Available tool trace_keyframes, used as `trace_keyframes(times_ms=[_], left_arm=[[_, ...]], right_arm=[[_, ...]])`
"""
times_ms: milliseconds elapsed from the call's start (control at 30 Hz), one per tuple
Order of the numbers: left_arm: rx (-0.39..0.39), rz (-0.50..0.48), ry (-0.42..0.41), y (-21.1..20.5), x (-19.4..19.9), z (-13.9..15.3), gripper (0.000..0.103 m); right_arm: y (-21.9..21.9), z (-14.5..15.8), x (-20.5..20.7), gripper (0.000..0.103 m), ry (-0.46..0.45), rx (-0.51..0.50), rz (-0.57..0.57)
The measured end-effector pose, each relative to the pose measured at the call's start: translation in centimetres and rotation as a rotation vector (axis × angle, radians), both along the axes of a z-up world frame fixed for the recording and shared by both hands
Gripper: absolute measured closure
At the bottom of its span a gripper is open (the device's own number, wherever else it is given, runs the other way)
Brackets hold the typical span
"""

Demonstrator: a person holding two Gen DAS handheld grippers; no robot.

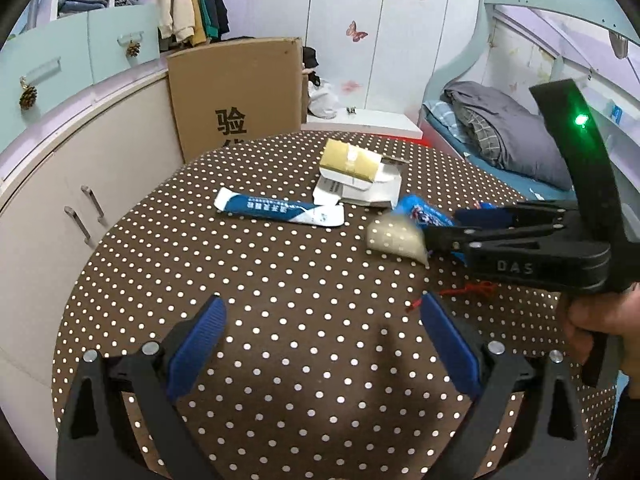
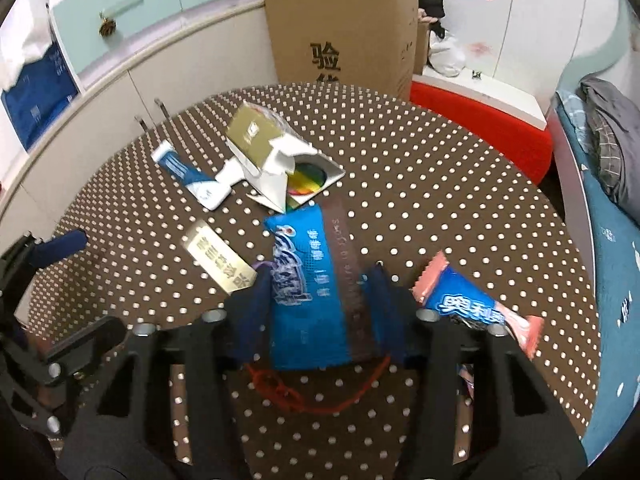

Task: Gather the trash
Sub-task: 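Grasp the blue wrapper with the right gripper while the left grasps the purple-ringed tag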

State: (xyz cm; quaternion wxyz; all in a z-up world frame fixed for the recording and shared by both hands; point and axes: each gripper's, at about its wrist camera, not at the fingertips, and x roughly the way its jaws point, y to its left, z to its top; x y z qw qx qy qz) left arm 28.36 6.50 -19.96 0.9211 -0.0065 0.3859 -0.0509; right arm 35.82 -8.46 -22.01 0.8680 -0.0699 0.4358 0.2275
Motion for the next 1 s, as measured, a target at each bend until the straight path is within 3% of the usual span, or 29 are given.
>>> trace_keyframes(times_ms=[133, 467, 667, 767, 867, 900, 933, 967, 1000], left_arm=[[0.007, -0.008, -0.012, -0.3, 0.2, 0.1, 0.008], [0.052, -0.106, -0.003, -3.4, 2.6, 0.4, 0.008], [0.129, -0.201, 0.033, -7.1, 4.1, -0.6, 0.008], [0.171, -0.204, 0.048, -8.3, 5.1, -1.2, 0.008], [0.134, -0.200, 0.069, -8.4, 6.1, -1.3, 0.009], [0.118, -0.201, 0.076, -8.3, 6.4, -1.3, 0.022], [0.089, -0.212, 0.107, -8.1, 6.8, -1.5, 0.044], [0.087, -0.208, 0.099, -8.0, 6.9, -1.4, 0.049], [0.077, -0.211, 0.104, -8.0, 6.9, -1.4, 0.065]], right_arm=[[-0.9, 0.2, -0.4, 0.072, 0.019, 0.094, -0.011], [-5.4, 3.0, -3.8, 0.072, -0.038, 0.217, -0.063], [-9.0, 4.5, -5.6, 0.072, -0.070, 0.282, -0.103], [-10.4, 4.9, -6.3, 0.072, -0.080, 0.291, -0.122], [-11.7, 5.1, -7.1, 0.072, -0.089, 0.303, -0.133], [-12.1, 5.2, -7.5, 0.072, -0.093, 0.302, -0.140], [-12.5, 5.3, -7.7, 0.072, -0.096, 0.303, -0.145], [-12.9, 5.3, -8.0, 0.072, -0.099, 0.306, -0.150], [-13.4, 5.3, -8.3, 0.072, -0.102, 0.309, -0.158]])
